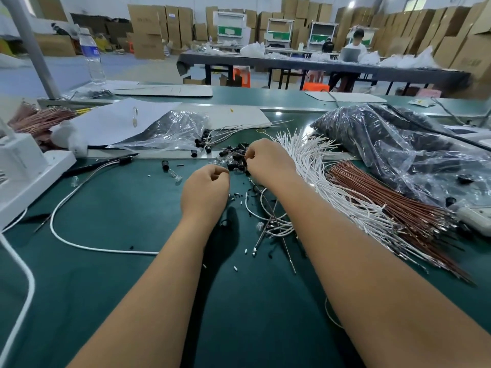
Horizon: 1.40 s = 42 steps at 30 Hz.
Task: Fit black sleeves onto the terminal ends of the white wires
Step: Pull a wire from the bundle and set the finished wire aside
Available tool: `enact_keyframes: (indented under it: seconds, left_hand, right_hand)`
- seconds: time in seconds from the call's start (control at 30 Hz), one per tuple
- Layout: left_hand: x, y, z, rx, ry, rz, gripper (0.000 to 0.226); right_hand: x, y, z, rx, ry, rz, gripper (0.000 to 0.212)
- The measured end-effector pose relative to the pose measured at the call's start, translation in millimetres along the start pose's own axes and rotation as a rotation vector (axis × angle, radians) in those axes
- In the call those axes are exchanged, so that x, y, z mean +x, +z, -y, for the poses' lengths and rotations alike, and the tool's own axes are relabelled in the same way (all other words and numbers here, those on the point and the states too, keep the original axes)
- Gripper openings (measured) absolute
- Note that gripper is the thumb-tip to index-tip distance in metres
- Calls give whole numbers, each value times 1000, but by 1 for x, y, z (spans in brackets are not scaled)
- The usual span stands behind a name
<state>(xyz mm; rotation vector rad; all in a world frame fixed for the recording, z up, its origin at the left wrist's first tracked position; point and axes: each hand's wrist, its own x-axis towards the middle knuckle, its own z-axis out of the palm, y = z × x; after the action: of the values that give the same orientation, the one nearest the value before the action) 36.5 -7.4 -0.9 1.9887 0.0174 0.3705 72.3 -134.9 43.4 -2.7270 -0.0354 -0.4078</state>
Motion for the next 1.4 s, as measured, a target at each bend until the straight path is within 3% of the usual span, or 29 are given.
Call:
enact_keyframes:
  seconds: [0.17, 0.43, 0.57, 0.63, 0.73, 0.8, 0.97, 1.03, 1.17, 1.4]
  left_hand:
    - [-2, 2, 5, -1, 13, 18, 21]
    - [4, 3, 8, -41, 12, 47, 24]
    - [2, -1, 1, -112, 27, 69, 22]
    - [4, -4, -4, -291, 45, 84, 18]
    - [4, -8, -8, -669, -77, 171, 19]
    - [3, -8, -6, -712, -111, 185, 18]
    - [2, -5, 1, -600, -73, 167, 12]
    - [2, -6, 2, -622, -80, 141, 9]
    - [9, -13, 3, -803, -177, 83, 14]
    - [17, -23, 11, -1017, -209, 33, 26]
  right_hand:
    - [4, 9, -6, -43, -4, 104, 32]
    - [1, 17, -15, 20, 24, -25, 23]
    - [-10, -1, -2, 461, 19, -189, 12]
    - [-19, -11, 7, 734, 13, -205, 8]
    - [-39, -11, 13, 1088, 102, -53, 10]
    - [-50, -2, 13, 1210, 184, 62, 8]
    - [-55, 12, 7, 1228, 249, 132, 7]
    - [-53, 13, 4, 1213, 239, 146, 16]
    - [-53, 14, -4, 1085, 138, 21, 29]
    - [-54, 20, -11, 827, 80, -116, 17]
